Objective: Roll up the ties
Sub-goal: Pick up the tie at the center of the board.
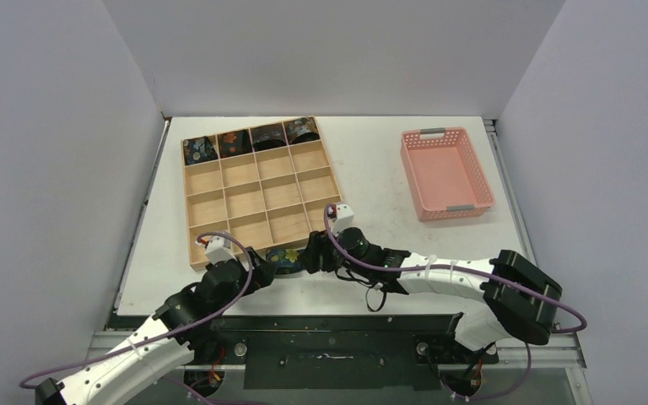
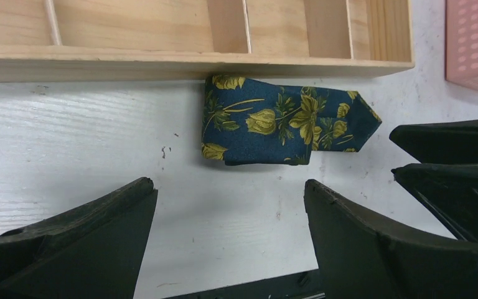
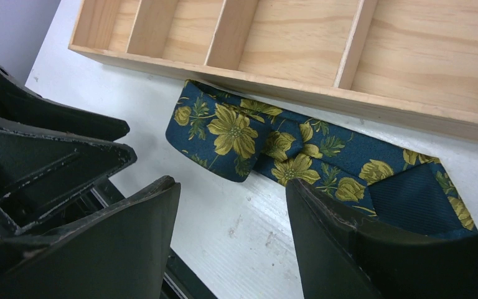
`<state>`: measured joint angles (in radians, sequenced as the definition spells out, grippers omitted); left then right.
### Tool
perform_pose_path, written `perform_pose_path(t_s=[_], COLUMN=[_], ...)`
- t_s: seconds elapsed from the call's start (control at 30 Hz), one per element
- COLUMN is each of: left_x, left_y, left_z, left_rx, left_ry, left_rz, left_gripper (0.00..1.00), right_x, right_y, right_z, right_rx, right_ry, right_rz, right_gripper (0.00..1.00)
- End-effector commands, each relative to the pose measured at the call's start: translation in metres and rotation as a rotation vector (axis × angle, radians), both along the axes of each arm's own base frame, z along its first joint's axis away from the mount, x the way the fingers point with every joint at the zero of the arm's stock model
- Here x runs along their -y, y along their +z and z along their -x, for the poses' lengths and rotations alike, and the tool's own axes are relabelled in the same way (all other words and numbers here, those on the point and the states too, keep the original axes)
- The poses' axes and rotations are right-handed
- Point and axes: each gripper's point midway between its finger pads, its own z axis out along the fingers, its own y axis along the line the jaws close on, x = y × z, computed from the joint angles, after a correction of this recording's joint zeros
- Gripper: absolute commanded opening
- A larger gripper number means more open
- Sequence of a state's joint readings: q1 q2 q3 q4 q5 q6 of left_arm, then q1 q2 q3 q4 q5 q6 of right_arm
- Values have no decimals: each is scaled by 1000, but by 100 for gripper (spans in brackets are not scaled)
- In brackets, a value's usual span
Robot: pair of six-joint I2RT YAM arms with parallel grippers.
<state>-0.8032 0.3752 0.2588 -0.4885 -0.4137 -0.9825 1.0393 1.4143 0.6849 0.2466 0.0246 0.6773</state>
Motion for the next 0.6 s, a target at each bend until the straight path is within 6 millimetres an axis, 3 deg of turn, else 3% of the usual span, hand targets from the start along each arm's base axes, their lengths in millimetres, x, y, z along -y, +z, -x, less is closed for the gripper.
perform_pose_path(t_s=[0.0, 0.33, 0.57], left_x=[20, 12, 12], left_y=[23, 13, 5], left_z=[-12, -21, -24], left_rx=[60, 88, 75], left_ry=[-51, 12, -1], left_rz=[50, 72, 93], left_gripper=[87, 85, 84], right_x=[-15, -44, -45], right_y=[10, -3, -27], right_z=[-12, -21, -24], right_rx=[12, -46, -78], right_ry=[-27, -24, -34], right_rz=[-72, -77, -15], right_gripper=[63, 54, 51])
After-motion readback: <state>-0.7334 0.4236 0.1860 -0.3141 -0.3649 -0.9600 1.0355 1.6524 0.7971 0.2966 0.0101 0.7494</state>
